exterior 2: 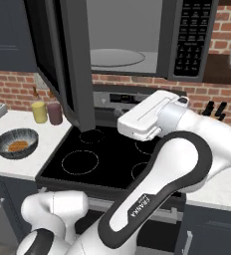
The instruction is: Open the microwave, place the bowl with waffle inside the microwave, then close the microwave door and turn it on.
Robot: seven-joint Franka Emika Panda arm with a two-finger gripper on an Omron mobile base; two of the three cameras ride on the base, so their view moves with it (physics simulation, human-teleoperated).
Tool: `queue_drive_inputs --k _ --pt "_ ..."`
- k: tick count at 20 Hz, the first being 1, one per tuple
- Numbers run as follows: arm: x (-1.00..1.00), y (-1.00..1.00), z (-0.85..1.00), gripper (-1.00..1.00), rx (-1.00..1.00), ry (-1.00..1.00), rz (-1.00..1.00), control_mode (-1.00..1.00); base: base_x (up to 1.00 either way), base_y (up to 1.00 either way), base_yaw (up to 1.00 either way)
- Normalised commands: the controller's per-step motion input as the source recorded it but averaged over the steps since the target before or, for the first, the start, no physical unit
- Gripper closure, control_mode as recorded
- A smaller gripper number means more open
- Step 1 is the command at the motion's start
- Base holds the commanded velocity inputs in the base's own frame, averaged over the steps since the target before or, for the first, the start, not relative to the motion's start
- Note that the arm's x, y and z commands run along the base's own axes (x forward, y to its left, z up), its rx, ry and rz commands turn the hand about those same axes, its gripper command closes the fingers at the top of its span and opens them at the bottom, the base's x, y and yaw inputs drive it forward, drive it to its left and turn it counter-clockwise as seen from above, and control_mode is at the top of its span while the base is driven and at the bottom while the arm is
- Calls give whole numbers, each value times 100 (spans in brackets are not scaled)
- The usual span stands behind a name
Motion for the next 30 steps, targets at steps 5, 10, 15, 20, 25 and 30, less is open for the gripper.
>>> queue_drive_inputs --k 5,10,15,20,25,30 --pt "16 14 -25 -100 1 0 21 -100 0 0 0" --pt "31 11 -3 -100 2 3 19 -100 0 0 0" --pt "42 17 0 -100 1 6 12 -100 0 0 0" --pt "27 34 -1 -100 0 5 6 -100 0 0 0" --pt "0 51 0 -100 0 1 0 -100 0 0 0" --pt "0 46 0 -100 0 2 0 -100 0 0 0"
